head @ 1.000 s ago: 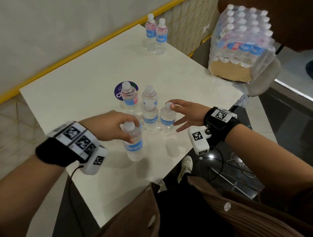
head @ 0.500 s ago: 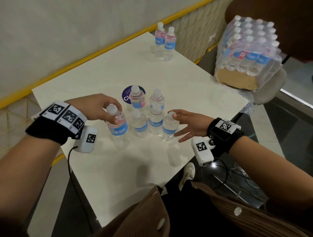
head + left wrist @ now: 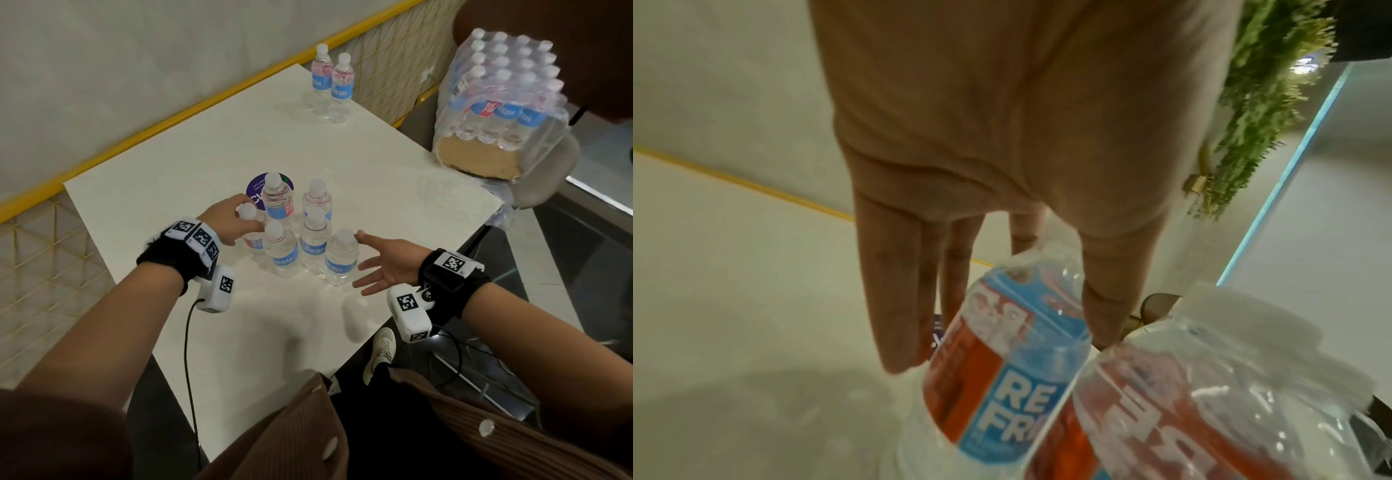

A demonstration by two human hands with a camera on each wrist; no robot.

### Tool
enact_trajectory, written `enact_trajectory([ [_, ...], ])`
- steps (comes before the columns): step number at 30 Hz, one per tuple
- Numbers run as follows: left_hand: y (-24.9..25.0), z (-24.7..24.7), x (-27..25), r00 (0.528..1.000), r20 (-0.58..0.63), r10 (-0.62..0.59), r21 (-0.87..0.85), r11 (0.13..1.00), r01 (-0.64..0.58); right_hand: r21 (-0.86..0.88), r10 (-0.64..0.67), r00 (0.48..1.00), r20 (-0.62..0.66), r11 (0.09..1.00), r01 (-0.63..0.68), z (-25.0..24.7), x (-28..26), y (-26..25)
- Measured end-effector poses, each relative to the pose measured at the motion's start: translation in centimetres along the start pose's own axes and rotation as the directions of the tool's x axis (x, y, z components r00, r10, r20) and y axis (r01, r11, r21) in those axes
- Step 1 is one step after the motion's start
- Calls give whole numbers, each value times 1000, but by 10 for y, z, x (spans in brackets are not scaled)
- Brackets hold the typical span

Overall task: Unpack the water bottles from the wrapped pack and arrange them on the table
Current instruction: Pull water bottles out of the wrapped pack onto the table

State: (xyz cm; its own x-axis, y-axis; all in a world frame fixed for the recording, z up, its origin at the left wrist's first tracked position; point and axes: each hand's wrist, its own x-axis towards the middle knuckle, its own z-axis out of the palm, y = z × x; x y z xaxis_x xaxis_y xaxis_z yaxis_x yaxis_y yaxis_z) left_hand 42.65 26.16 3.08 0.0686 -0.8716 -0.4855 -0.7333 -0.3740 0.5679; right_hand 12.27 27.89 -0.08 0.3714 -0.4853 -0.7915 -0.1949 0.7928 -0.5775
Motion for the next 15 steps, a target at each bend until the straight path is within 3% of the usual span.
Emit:
enact_trajectory([
  [3,4,10,-4,990,109,-90,-184,977,109,39,30,999,40,999,-31,7,7,9],
  [6,6,18,-1,992,107,-60,-341,935,94,55,48,995,83,997,-52,19,10,10],
  [10,10,31,-6,987,127,-98,-595,789,154,128,99,981,169,984,-121,39,16,14],
  [15,1,47,-12,983,157,-91,-695,697,175,260,135,937,323,939,-225,60,33,19],
])
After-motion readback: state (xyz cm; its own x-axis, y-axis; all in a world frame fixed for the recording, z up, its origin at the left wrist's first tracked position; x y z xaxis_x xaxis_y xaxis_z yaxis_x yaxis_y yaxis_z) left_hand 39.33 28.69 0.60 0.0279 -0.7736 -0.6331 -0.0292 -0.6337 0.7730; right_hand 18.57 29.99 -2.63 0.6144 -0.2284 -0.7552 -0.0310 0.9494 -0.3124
